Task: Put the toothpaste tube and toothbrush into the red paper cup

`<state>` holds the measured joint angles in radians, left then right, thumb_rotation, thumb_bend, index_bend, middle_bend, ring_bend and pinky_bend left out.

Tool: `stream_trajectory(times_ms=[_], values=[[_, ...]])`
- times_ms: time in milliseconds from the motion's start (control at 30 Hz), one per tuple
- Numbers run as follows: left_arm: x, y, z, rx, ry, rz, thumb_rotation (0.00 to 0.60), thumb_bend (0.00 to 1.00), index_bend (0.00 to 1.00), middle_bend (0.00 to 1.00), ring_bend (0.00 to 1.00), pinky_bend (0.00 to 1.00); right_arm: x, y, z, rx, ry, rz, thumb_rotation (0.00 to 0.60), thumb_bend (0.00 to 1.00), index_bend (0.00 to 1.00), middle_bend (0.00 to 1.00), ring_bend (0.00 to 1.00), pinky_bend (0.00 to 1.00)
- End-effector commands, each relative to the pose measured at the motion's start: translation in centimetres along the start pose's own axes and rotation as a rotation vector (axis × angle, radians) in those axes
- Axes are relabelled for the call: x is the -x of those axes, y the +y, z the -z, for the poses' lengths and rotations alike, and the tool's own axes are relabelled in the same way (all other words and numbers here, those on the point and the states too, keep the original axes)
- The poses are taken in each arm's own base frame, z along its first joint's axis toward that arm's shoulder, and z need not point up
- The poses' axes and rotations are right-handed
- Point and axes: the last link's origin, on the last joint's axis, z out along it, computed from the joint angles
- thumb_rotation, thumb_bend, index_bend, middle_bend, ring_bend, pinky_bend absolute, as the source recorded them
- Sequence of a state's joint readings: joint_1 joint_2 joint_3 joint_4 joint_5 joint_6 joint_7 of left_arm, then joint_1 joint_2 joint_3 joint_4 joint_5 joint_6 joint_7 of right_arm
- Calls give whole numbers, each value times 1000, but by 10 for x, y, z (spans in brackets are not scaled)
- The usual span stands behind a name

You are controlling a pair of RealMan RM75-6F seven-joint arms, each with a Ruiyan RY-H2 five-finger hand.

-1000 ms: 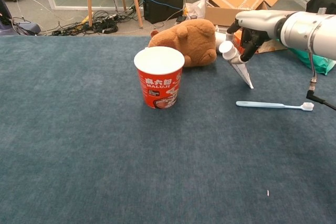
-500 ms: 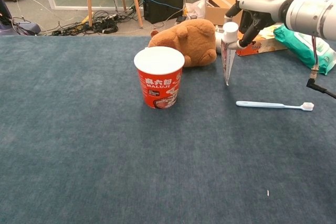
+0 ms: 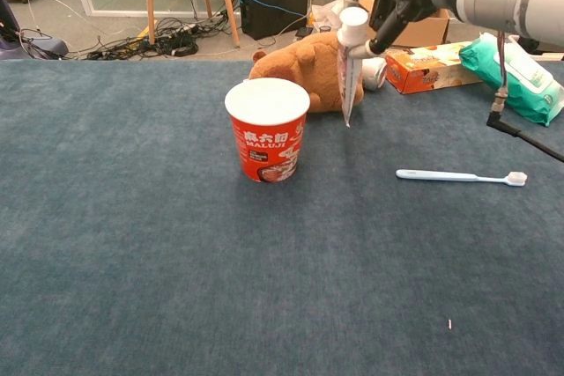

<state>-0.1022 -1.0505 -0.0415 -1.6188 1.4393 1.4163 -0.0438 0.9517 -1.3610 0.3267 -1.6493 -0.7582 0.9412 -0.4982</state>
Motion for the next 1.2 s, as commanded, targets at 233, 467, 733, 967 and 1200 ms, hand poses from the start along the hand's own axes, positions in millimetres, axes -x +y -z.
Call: stream_trajectory(times_ms=[233,467,733,967,1200], values=[[-2,-2,0,-3,3,7,600,0,73,266,89,106,-41,-34,6,-75,79,-40,600,288,735,1000,1000,1000],[-2,-2,-1,-4,-1,5,600,0,73,266,89,107,-64,-51,14,-106,116,-74,600,288,742,1000,1000,1000],[-2,-1,0,-4,0,6,600,0,73,266,89,107,-54,-66,16,-142,75,-86,600,288,742,1000,1000,1000],[-4,-2,1,-6,7,13,600,0,73,266,89,108,-34,-70,12,-148,25,-75,600,288,742,1000,1000,1000],[-6,-3,1,-6,9,17,600,0,73,266,89,108,-21,-66,7,-133,-1,-48,600,288,742,1000,1000,1000]])
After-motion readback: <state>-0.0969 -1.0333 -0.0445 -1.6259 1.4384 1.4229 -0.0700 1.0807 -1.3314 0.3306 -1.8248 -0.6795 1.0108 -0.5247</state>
